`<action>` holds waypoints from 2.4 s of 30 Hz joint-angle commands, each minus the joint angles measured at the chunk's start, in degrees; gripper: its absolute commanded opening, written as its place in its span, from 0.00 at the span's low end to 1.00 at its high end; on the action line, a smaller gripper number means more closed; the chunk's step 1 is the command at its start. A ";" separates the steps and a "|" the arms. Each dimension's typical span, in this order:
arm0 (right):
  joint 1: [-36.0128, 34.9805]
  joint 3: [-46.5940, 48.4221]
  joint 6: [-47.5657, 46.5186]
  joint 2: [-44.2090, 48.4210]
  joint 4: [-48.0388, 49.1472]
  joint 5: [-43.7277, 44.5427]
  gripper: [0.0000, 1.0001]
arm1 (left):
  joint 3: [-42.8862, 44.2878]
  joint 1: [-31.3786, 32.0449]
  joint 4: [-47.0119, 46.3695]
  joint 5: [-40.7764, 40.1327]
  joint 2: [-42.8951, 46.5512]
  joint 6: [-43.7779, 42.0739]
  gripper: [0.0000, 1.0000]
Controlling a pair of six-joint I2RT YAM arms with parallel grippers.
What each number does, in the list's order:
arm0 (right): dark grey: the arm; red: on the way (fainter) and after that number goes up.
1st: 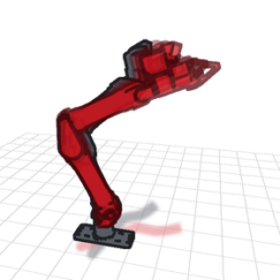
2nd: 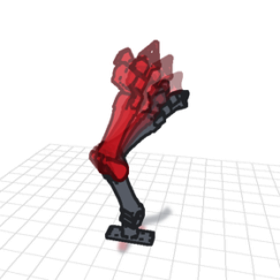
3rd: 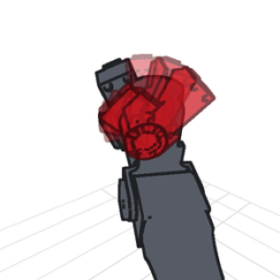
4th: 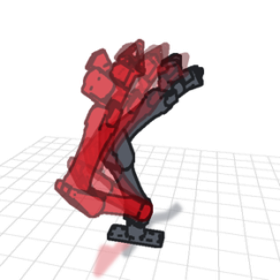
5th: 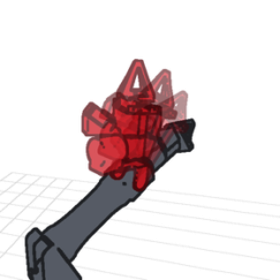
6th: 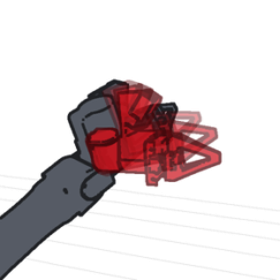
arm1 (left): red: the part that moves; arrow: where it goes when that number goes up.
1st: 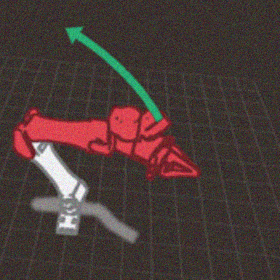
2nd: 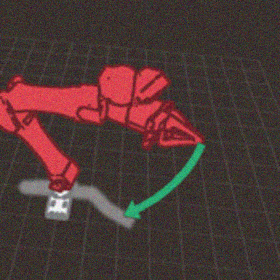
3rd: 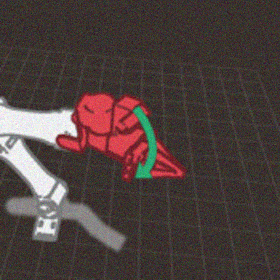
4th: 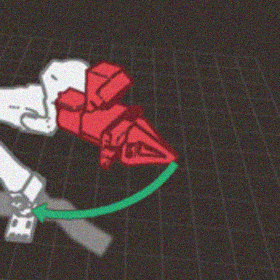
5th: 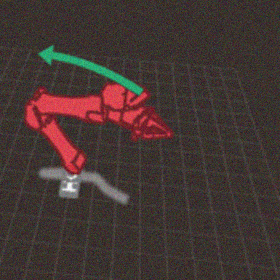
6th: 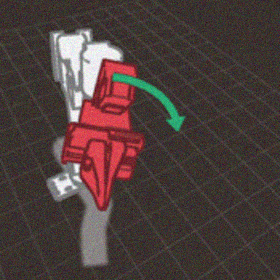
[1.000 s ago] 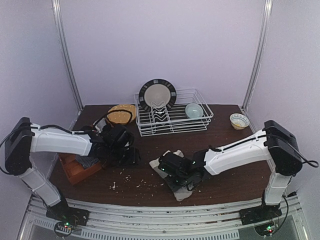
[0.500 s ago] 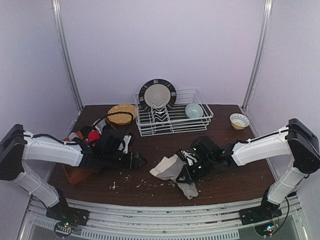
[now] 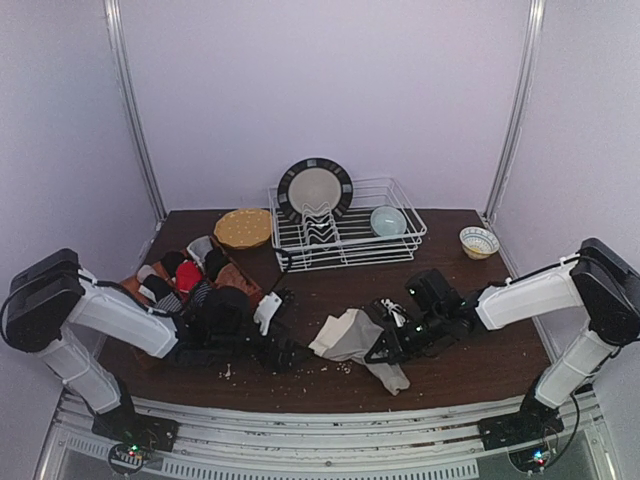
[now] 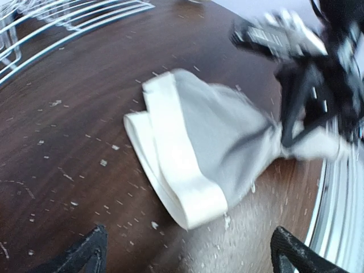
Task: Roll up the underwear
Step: Pick up the underwear from the center of the board, then pass from the right arm to the left
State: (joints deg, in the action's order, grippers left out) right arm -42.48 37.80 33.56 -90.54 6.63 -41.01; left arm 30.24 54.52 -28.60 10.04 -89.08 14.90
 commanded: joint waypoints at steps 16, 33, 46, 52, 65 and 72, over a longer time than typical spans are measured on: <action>1.43 -2.92 -3.91 3.28 -3.63 -3.24 0.00 | 11.48 6.62 9.64 2.49 -8.65 -56.66 0.78; 1.43 -3.42 -3.71 3.85 -4.17 -3.31 0.00 | 17.65 8.23 18.70 3.42 -14.78 -59.75 0.71; -0.50 -3.47 -6.71 11.81 -13.51 4.02 0.31 | 21.49 8.14 25.40 3.25 -14.35 -59.28 0.00; -8.51 -1.90 -11.64 18.68 -22.62 20.49 0.51 | 23.20 8.14 31.82 9.33 -11.15 -55.51 0.00; -24.51 -8.50 -16.46 23.64 -12.17 40.56 0.68 | 29.11 5.63 49.18 25.37 -10.91 -52.14 0.00; -34.36 -10.22 -21.49 23.97 -7.03 51.33 0.74 | 33.42 4.55 54.31 25.22 -16.21 -50.49 0.00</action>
State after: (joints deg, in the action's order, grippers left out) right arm -72.84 28.38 15.97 -67.18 -5.06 1.37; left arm 61.71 59.68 21.56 33.30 -103.00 -37.01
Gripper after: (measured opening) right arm 0.733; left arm 0.007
